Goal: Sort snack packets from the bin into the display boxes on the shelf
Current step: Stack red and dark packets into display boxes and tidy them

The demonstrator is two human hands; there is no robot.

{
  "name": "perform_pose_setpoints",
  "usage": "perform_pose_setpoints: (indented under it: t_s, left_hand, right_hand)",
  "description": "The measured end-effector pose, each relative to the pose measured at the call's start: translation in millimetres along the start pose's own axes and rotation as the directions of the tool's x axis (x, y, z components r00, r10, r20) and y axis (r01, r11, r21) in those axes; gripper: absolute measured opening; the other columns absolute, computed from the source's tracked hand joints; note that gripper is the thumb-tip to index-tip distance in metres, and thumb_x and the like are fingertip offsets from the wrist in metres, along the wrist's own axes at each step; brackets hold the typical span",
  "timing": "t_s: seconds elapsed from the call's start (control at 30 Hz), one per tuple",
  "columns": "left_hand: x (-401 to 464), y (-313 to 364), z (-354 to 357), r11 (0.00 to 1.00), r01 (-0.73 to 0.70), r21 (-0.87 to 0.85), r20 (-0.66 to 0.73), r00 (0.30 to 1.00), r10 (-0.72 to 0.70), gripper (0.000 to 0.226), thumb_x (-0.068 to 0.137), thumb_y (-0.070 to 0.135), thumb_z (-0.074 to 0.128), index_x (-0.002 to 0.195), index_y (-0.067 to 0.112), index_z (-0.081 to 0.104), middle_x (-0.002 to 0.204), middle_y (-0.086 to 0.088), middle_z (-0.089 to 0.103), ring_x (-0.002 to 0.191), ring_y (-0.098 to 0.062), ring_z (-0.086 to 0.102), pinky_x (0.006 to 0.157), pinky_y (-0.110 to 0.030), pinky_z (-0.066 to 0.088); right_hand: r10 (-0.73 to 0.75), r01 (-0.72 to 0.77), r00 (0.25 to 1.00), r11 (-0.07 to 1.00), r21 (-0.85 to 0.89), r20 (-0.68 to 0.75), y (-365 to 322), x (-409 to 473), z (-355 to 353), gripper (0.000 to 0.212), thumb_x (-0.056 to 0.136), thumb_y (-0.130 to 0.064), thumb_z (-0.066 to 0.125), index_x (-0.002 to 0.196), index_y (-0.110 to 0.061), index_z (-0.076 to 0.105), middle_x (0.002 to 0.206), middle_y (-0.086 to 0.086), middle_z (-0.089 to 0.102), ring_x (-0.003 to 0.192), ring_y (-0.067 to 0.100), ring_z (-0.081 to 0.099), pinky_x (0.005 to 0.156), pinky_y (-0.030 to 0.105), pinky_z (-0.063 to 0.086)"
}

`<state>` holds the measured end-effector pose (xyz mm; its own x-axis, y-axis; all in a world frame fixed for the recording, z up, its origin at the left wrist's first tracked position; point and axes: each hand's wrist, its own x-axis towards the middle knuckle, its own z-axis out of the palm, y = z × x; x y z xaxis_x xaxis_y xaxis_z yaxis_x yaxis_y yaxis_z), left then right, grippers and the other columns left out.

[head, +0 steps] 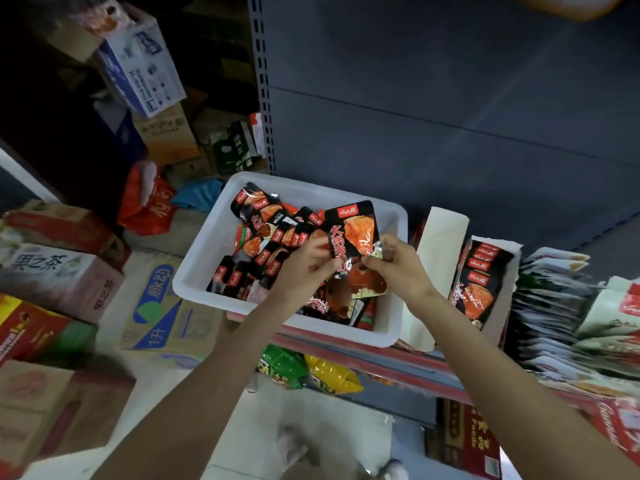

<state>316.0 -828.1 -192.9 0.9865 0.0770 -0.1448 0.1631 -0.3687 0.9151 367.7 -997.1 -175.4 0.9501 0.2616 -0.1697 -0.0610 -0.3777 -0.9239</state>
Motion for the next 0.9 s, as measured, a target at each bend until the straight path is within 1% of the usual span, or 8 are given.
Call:
perform_pose_setpoints:
  t_s: [0.07, 0.13, 0.27, 0.4, 0.5, 0.6, 0.73, 0.9]
  left_hand:
    - [1, 19, 14, 0.999, -0.031, -0.042, 0.007, 0.999, 0.032, 0.045, 0.089, 0.023, 0.063, 0.13, 0.021, 0.044, 0.094, 0.014, 0.057, 0.087, 0.002, 0.058, 0.08, -0.016, 0.05]
    - [6, 36, 29, 0.996, -0.067, -0.062, -0.006, 0.998, 0.067, 0.035, 0.089, 0.015, 0.063, 0.12, 0.018, 0.046, 0.088, 0.012, 0.057, 0.08, -0.003, 0.06, 0.072, -0.02, 0.055]
    - [13, 63, 71, 0.992, -0.123, -0.029, 0.141, 0.982, 0.126, 0.028, 0.087, 0.013, 0.065, 0.107, 0.021, 0.047, 0.088, -0.001, 0.063, 0.083, -0.019, 0.065, 0.069, -0.034, 0.058]
    - [20, 85, 116, 0.98, -0.198, 0.016, 0.202, 0.961, 0.191, 0.028, 0.086, 0.011, 0.066, 0.107, 0.014, 0.049, 0.091, -0.009, 0.062, 0.084, -0.012, 0.059, 0.068, -0.006, 0.046]
    - [28, 94, 143, 0.982, -0.178, 0.067, 0.203, 0.966, 0.161, 0.024, 0.089, 0.005, 0.06, 0.111, 0.008, 0.051, 0.092, -0.003, 0.062, 0.087, -0.014, 0.06, 0.063, -0.004, 0.042]
    - [36, 91, 162, 0.988, -0.098, 0.122, 0.214, 0.974, 0.07, 0.026, 0.093, 0.007, 0.052, 0.119, 0.011, 0.051, 0.105, -0.007, 0.066, 0.095, -0.023, 0.063, 0.068, -0.02, 0.042]
    - [40, 82, 174, 0.981, -0.008, 0.191, 0.251, 0.967, -0.041, 0.04, 0.097, 0.009, 0.046, 0.136, 0.015, 0.043, 0.129, -0.01, 0.056, 0.113, -0.024, 0.055, 0.083, -0.024, 0.042]
    - [40, 82, 179, 0.989, 0.115, 0.094, 0.307, 0.941, -0.139, 0.054, 0.094, 0.0, 0.046, 0.145, 0.014, 0.033, 0.137, -0.013, 0.049, 0.12, -0.027, 0.052, 0.094, -0.032, 0.045]
  right_hand:
    - [-0.017, 0.017, 1.0, 1.0, -0.008, 0.007, -1, -10, -15, 0.025, 0.086, 0.0, 0.063, 0.085, -0.024, 0.059, 0.083, -0.006, 0.066, 0.082, 0.015, 0.064, 0.07, 0.021, 0.053]
    - [-0.023, 0.021, 0.998, 0.999, -0.036, -0.058, -1, -17, -38, 0.023, 0.085, -0.003, 0.065, 0.1, -0.019, 0.057, 0.093, 0.005, 0.066, 0.087, 0.024, 0.064, 0.076, 0.034, 0.056]
    - [-0.114, 0.099, 0.964, 0.992, -0.073, -0.242, -3, -31, -95, 0.051, 0.086, -0.006, 0.064, 0.127, -0.028, 0.044, 0.103, 0.008, 0.062, 0.086, 0.022, 0.065, 0.078, 0.036, 0.056]
    - [-0.185, 0.093, 0.939, 0.948, -0.304, -0.289, 1, -39, -149, 0.022, 0.087, -0.005, 0.063, 0.1, -0.022, 0.058, 0.09, -0.01, 0.061, 0.085, 0.015, 0.061, 0.082, 0.031, 0.052]
    - [-0.22, 0.073, 0.926, 0.901, -0.427, -0.306, 11, -48, -171, 0.018, 0.086, 0.001, 0.062, 0.098, -0.012, 0.059, 0.088, -0.005, 0.061, 0.081, 0.015, 0.058, 0.069, 0.013, 0.042]
    - [-0.196, 0.008, 0.931, 0.855, -0.519, -0.309, 27, -51, -179, 0.018, 0.087, 0.001, 0.059, 0.105, -0.004, 0.058, 0.091, 0.01, 0.066, 0.075, 0.02, 0.057, 0.066, 0.025, 0.041]
    - [-0.137, -0.025, 0.96, 0.827, -0.561, -0.246, 36, -47, -174, 0.015, 0.089, 0.002, 0.053, 0.102, -0.005, 0.055, 0.09, 0.014, 0.066, 0.081, 0.029, 0.062, 0.063, 0.029, 0.04]
    - [-0.049, -0.066, 0.986, 0.772, -0.632, -0.162, 44, -37, -162, 0.024, 0.088, -0.001, 0.053, 0.112, -0.003, 0.054, 0.097, 0.018, 0.066, 0.087, 0.033, 0.064, 0.074, 0.037, 0.051]
